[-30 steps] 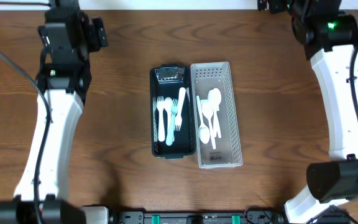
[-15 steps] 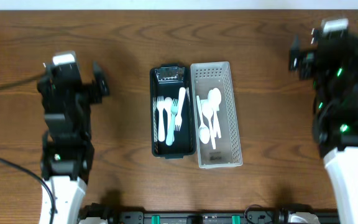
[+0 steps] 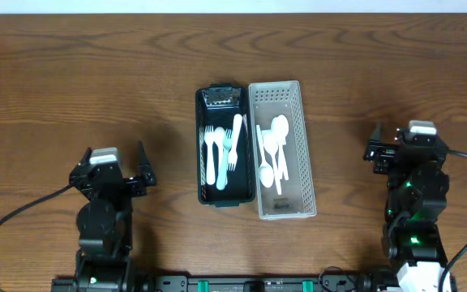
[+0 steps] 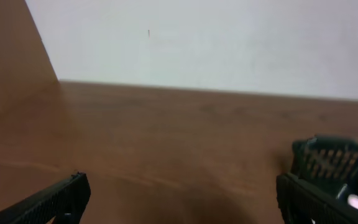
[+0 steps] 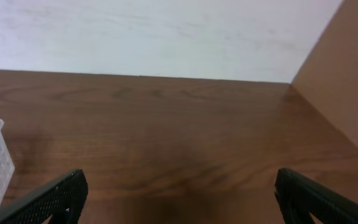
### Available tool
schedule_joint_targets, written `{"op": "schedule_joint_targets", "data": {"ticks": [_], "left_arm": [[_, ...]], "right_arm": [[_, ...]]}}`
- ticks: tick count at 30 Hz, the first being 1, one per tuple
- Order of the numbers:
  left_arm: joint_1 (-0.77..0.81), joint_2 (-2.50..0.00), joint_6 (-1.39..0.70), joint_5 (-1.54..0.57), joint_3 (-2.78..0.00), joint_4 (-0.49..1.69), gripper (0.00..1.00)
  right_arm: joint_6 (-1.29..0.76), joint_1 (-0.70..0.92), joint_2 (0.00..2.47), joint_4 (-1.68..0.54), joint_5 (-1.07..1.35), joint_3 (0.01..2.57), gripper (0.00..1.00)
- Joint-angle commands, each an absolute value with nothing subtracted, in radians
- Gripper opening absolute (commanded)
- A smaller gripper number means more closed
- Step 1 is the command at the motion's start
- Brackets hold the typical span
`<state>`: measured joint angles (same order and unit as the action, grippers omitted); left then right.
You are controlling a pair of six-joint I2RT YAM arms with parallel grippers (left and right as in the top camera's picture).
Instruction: Pack container
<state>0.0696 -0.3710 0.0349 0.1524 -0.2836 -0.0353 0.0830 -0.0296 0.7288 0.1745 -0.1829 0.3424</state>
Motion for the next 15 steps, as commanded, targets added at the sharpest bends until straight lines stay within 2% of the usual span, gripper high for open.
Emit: {"op": "schedule_joint_targets", "data": {"ticks": [1,15], "left_arm": [[0.075,-0.343,0.051,0.142,-0.294,-0.043,0.98],[0.075,-0.344,0.052,0.142,-0.294,0.056,0.98]], "right_arm": [[0.042,-0.036,0.714,0.162,-0.213,0.332,0.99],[0.042,-0.036,0.734,-0.134,-0.213,0.332,0.99]]}}
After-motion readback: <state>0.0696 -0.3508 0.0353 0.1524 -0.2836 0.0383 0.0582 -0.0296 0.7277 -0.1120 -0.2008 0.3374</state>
